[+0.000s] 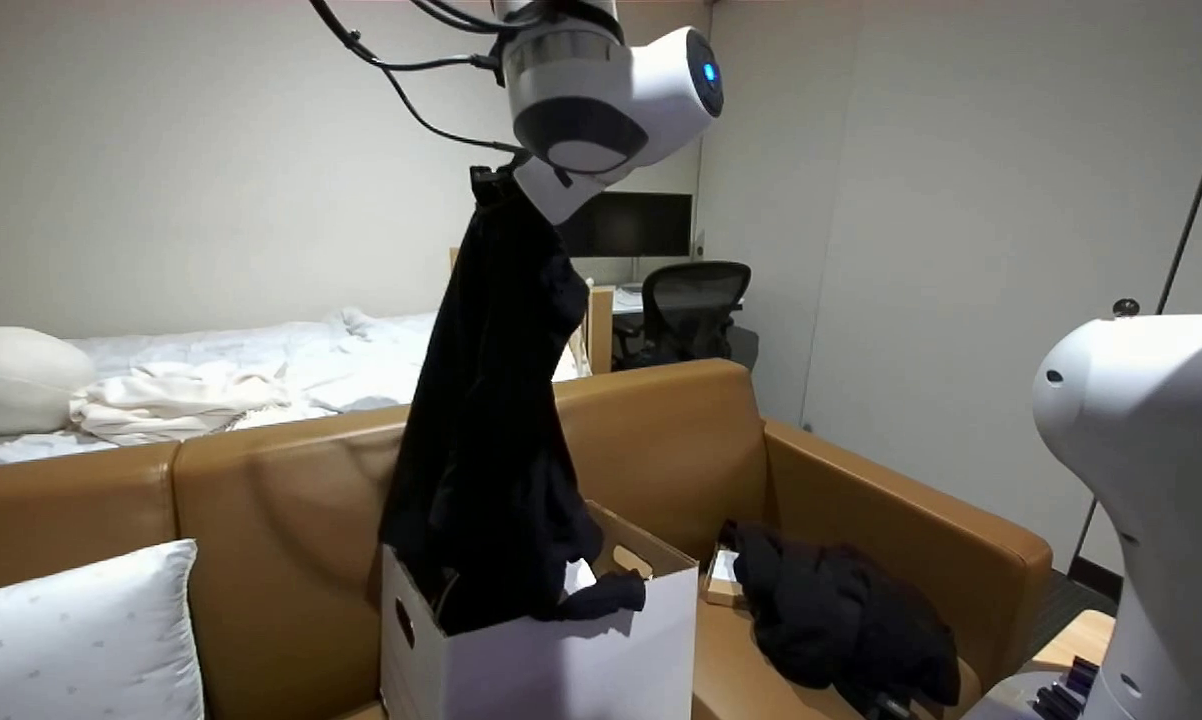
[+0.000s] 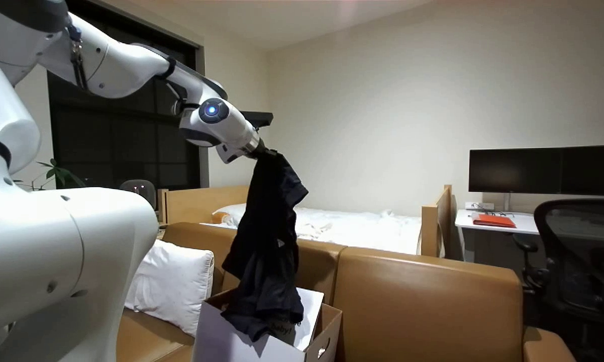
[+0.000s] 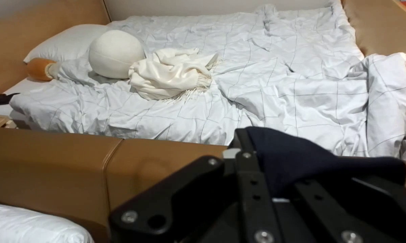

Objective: Put the jersey in the box

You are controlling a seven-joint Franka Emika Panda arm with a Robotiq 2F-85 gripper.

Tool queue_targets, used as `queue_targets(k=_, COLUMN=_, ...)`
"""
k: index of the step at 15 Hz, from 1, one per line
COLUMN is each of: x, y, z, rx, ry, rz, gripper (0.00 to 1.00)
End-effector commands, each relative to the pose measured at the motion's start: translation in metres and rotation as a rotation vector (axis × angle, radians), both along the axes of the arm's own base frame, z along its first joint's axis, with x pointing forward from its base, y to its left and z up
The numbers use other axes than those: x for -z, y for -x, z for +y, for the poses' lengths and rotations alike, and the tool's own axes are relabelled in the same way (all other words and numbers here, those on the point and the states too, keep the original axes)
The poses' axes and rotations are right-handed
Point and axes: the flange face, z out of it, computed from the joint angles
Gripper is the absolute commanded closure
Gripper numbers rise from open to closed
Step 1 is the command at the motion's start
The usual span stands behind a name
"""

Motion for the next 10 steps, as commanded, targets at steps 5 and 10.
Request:
queue_targets(k=5, x=0.005, y=-0.014, z=-0.040, rx=0.069, ry=-0.087, rz=0.065, gripper=0.99)
queue_targets(k=10, x=0.063, y=-0.057, z=-0.064, rx=0.097, ry=-0.170, rz=0.179, gripper=0.99)
